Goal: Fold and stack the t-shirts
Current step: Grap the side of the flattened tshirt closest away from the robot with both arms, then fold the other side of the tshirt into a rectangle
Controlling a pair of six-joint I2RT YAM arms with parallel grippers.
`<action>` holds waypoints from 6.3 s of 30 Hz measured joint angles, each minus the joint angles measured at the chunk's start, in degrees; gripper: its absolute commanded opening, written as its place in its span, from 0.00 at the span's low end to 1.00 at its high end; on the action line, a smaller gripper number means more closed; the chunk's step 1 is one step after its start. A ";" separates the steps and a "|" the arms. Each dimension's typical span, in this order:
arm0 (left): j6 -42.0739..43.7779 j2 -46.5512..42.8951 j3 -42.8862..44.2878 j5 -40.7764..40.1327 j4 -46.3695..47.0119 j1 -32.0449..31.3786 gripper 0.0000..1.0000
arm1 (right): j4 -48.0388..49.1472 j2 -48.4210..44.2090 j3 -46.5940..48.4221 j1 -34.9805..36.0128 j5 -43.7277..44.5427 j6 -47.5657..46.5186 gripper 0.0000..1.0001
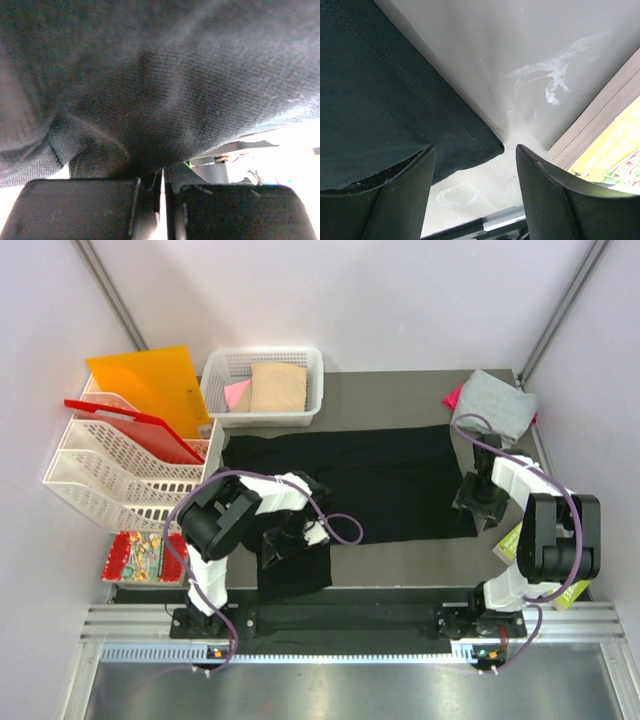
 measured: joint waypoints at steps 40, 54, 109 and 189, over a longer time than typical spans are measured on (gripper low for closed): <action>7.61 -25.94 -12.92 -0.48 14.34 0.26 0.72 | 0.02 -0.02 0.07 0.00 -0.68 -0.11 0.66; 12.28 -27.71 -15.72 5.03 11.13 -3.91 0.81 | -0.87 -0.11 0.09 0.00 -0.61 -0.07 0.70; 15.63 -22.34 4.90 6.82 4.66 8.94 0.00 | 2.67 5.49 1.40 0.39 -2.82 1.55 0.12; 45.77 13.07 54.27 -6.71 -3.54 23.58 0.00 | -18.27 14.95 22.64 5.70 1.11 5.03 0.42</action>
